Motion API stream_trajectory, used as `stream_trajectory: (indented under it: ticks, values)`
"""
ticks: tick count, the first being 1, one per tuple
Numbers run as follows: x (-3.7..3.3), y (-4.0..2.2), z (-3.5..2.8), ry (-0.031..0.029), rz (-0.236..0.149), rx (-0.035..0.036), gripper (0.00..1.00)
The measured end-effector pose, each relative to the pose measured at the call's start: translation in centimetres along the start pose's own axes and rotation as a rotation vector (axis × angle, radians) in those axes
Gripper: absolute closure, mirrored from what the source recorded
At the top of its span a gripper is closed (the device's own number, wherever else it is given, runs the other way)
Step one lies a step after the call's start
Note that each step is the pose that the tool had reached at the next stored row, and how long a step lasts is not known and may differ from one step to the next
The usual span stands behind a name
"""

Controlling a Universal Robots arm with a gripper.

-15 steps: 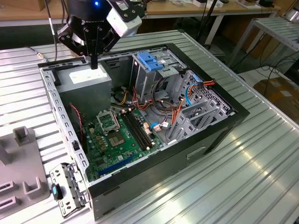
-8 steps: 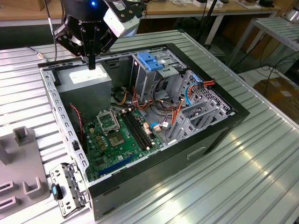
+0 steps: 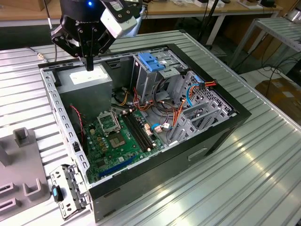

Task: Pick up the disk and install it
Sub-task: 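Reach for the disk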

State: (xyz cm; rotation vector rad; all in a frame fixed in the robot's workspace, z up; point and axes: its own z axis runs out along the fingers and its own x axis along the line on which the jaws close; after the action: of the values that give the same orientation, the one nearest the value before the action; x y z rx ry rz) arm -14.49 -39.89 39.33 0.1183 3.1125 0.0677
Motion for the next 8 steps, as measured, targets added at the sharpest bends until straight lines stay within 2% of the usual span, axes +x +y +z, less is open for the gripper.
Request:
stream_trajectory:
  ticks: [8]
  values:
    - [0.76, -0.06, -0.02, 0.0000, 0.000, 0.0000, 0.89]
